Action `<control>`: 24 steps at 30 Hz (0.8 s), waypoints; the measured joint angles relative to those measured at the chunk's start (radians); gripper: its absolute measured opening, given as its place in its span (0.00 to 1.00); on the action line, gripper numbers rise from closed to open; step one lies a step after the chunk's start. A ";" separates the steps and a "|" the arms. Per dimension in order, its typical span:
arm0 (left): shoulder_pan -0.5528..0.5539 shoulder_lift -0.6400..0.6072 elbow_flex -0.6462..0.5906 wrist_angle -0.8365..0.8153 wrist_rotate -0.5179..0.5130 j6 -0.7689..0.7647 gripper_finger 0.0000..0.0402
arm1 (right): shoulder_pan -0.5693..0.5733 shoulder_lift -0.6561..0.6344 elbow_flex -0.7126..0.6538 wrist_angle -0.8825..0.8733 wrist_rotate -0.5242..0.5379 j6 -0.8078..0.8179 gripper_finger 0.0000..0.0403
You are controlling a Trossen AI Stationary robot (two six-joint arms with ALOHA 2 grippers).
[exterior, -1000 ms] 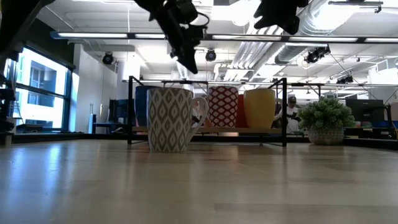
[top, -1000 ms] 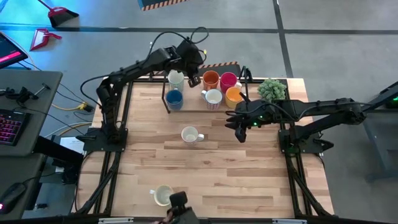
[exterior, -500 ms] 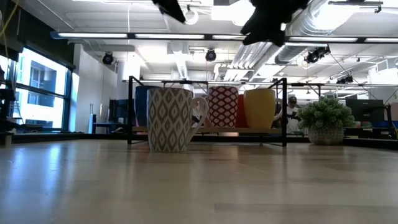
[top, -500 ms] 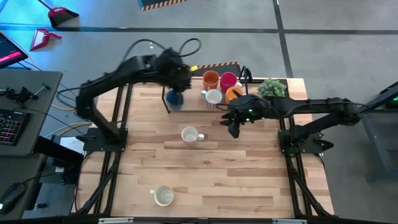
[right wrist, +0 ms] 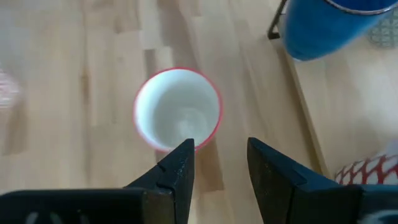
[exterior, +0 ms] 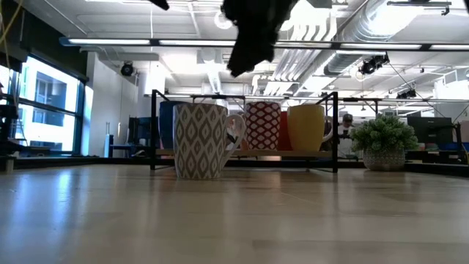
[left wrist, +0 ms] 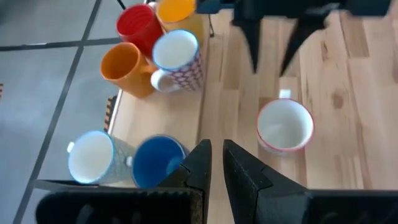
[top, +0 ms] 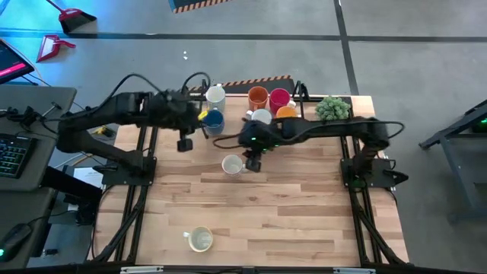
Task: Place coffee mugs
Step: Put the white gray mug on the shelf
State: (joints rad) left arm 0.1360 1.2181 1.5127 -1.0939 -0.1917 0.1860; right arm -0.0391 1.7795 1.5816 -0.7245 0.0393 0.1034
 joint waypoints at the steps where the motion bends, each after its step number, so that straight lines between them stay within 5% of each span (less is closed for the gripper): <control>1: -0.014 -0.015 -0.021 0.005 -0.007 -0.008 0.08 | 0.000 0.033 0.035 -0.018 0.018 0.000 0.31; 9: -0.095 -0.143 -0.124 0.031 -0.068 -0.035 0.08 | 0.024 0.193 0.196 -0.131 0.035 -0.044 0.31; 24: -0.106 -0.215 -0.238 0.024 -0.120 -0.018 0.08 | 0.138 0.198 0.167 -0.063 0.039 -0.162 0.31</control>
State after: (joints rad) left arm 0.0296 1.0031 1.2747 -1.0695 -0.3115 0.1677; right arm 0.0985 1.9778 1.7485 -0.7876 0.0779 -0.0583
